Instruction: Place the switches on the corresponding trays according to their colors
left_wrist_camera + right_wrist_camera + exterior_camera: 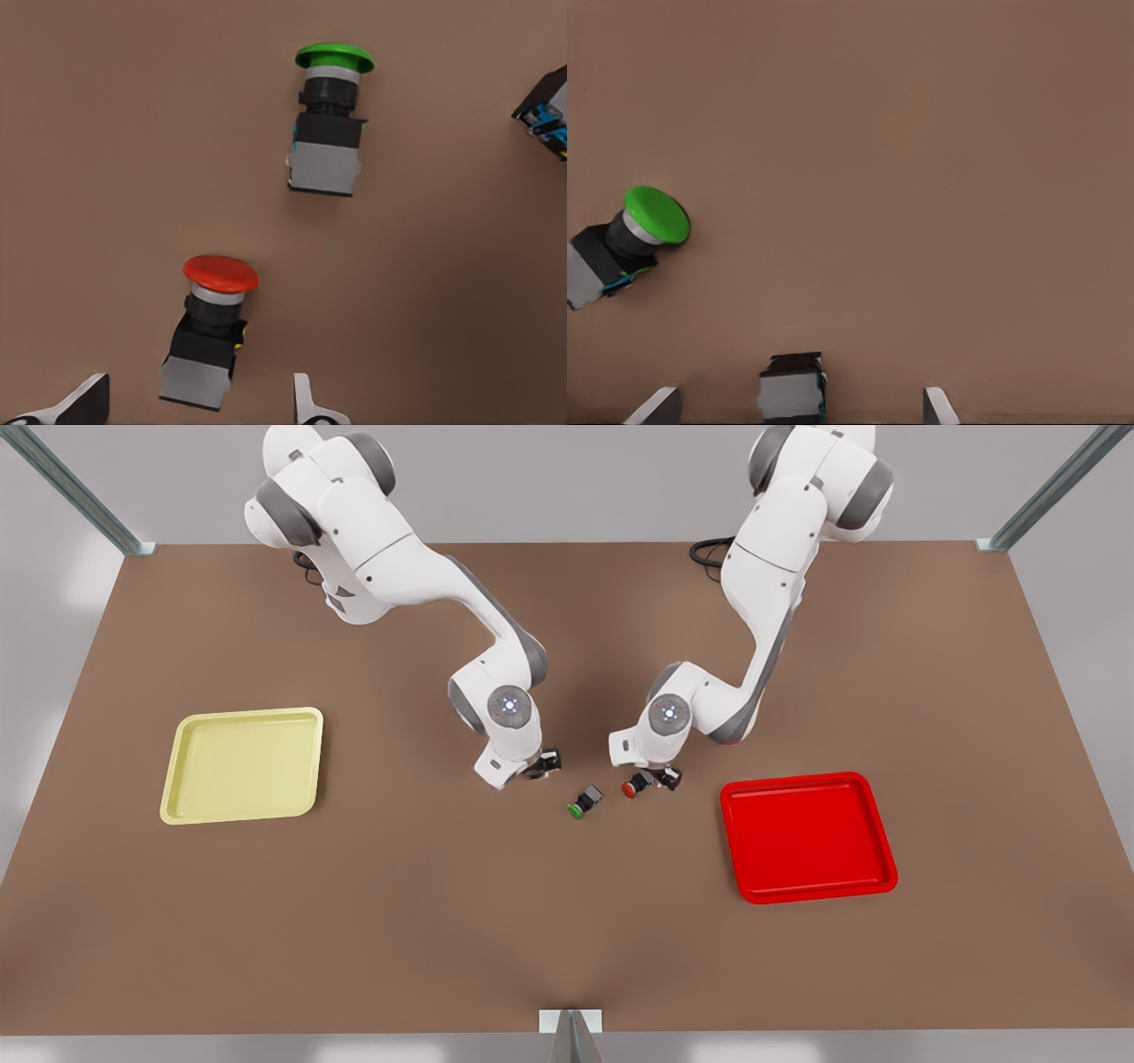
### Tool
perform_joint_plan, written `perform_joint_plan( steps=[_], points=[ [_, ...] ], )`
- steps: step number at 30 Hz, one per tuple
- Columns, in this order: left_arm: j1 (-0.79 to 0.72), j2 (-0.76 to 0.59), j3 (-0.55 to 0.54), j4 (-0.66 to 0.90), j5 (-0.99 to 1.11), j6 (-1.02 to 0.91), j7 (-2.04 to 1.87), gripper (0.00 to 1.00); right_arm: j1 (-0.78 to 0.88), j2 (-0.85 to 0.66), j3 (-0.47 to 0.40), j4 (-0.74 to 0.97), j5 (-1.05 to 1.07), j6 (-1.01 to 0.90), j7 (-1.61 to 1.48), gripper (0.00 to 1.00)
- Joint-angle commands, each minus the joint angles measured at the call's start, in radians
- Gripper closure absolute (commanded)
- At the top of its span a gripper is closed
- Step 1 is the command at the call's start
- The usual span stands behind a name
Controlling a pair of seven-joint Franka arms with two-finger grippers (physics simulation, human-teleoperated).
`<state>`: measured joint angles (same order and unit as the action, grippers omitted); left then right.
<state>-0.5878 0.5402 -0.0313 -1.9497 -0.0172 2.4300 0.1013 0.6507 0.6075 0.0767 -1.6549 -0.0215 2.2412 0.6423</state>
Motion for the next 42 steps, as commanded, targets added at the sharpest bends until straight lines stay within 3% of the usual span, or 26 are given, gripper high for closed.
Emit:
perform_joint_plan(
  steps=[1,6,10,12,14,18,21,28,35,38,39,42],
  points=[
    [0.000,0.006,0.001,0.000,0.003,0.003,0.000,0.00,0.000,0.000,0.005,0.000,0.000,0.000,0.008,0.00],
    [-0.004,0.026,0.001,0.000,0.003,0.011,0.003,0.00,0.000,0.006,0.012,-0.046,0.000,-0.005,0.002,0.00],
    [-0.003,0.050,0.005,0.002,0.003,0.015,0.008,0.00,0.001,0.066,0.029,-0.049,0.000,0.103,0.013,0.00],
    [-0.003,0.052,0.007,0.002,0.003,0.017,0.008,0.11,0.001,0.092,0.031,-0.051,0.000,0.136,0.023,0.00],
    [-0.003,0.052,0.010,0.003,0.003,0.017,0.009,0.30,0.007,0.100,0.032,-0.049,0.000,0.132,0.020,0.00],
    [0.000,0.053,0.011,0.005,0.003,0.018,0.017,0.38,0.006,0.098,0.032,-0.043,0.000,0.117,0.020,0.00],
    [0.002,0.053,0.011,0.005,0.003,0.020,0.021,0.40,0.003,0.098,0.032,0.000,0.000,0.001,0.051,0.00],
    [0.003,0.052,0.014,0.005,0.003,0.023,0.031,0.46,0.009,0.138,0.031,-0.011,-0.021,0.130,0.036,0.00],
    [0.005,0.053,0.021,0.005,0.005,0.024,0.040,0.49,0.009,0.133,0.034,-0.032,-0.020,0.113,0.037,0.00],
    [0.006,0.055,0.021,0.005,0.003,0.024,0.040,0.50,0.009,0.135,0.038,-0.031,-0.020,0.124,0.036,0.03],
    [0.006,0.055,0.021,0.006,0.005,0.024,0.040,0.50,0.009,0.135,0.038,-0.029,-0.020,0.120,0.036,0.13],
    [0.006,0.050,0.022,0.012,0.005,0.014,0.046,0.50,0.007,0.135,0.040,-0.028,-0.020,0.115,0.034,0.23]
  ],
)
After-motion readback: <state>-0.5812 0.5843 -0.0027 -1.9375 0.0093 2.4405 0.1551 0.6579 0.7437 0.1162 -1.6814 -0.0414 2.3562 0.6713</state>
